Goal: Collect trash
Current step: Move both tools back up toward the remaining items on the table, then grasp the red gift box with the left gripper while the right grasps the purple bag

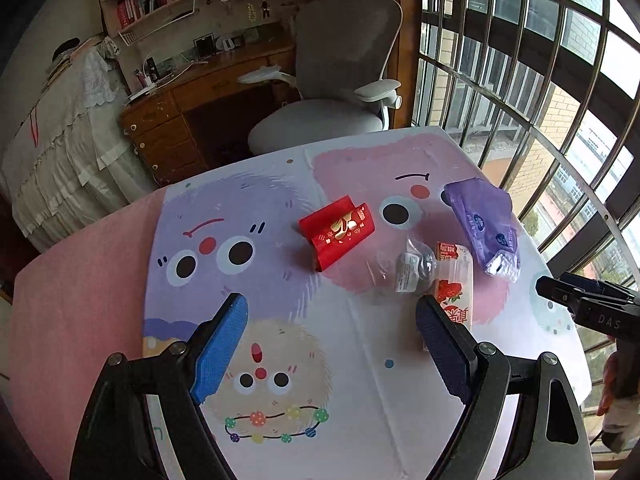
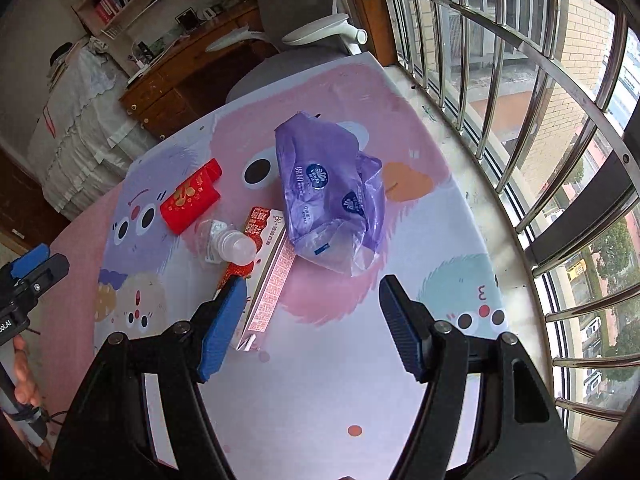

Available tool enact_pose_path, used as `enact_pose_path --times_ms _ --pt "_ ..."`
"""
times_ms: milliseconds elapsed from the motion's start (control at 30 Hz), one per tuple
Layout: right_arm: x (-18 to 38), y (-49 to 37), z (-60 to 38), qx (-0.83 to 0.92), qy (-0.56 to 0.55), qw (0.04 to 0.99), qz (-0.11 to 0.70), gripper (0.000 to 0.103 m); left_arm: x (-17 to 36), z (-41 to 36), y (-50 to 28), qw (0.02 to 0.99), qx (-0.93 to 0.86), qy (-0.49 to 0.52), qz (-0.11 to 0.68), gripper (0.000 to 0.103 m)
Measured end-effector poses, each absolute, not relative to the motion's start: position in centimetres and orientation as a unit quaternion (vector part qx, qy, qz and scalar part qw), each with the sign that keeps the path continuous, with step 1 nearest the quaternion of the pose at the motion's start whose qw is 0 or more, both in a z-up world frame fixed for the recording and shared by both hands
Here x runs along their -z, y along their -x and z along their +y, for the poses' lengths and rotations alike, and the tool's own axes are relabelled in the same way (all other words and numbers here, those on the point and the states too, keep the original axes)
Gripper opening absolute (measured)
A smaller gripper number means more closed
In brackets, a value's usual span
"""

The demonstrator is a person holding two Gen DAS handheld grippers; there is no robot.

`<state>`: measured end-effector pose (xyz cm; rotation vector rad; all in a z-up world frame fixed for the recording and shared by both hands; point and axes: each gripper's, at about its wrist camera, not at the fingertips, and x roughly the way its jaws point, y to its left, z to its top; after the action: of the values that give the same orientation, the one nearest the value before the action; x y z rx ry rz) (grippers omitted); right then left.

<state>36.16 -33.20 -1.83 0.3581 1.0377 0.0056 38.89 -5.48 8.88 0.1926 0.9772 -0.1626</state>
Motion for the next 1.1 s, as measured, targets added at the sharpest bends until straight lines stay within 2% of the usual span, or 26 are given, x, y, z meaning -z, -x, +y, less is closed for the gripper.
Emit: enact_pose_path --times_ms 200,500,600,667,767,867,933,1100 --pt "6.6 -44.5 -36.3 -0.010 -0.160 0.835 0.527 0.066 -3.6 -8.3 -48.0 0.857 0.062 -0.125 0.497 0.087" --pt "11.8 -50.2 -36.8 -0.036 -0.153 0.814 0.559 0.066 3.6 -10.4 -55.0 0.824 0.063 -0.171 0.536 0.087" --pt "12.3 -50.9 -36.5 -0.040 -0.138 0.820 0.554 0.059 5.3 -11.1 -56.5 0.816 0.072 -0.185 0.543 0.085" --pt "12.6 -51.5 -36.4 -0.044 -0.129 0.820 0.557 0.050 6.6 -11.5 -57.4 0.808 0.079 -0.187 0.553 0.082" --pt "13.0 -52.4 -36.0 -0.047 -0.110 0.820 0.559 0.038 8.2 -12.0 -58.4 0.796 0.088 -0.184 0.570 0.073" --pt "13.2 -52.9 -35.9 -0.048 -0.104 0.820 0.560 0.031 9.6 -11.9 -59.3 0.787 0.093 -0.172 0.585 0.062" --pt "13.4 -53.1 -35.6 -0.048 -0.103 0.820 0.560 0.027 10.2 -11.6 -59.5 0.783 0.089 -0.166 0.593 0.045" --pt "13.2 -52.2 -34.4 -0.051 -0.114 0.820 0.558 0.018 10.4 -11.1 -59.2 0.790 0.076 -0.168 0.585 0.020"
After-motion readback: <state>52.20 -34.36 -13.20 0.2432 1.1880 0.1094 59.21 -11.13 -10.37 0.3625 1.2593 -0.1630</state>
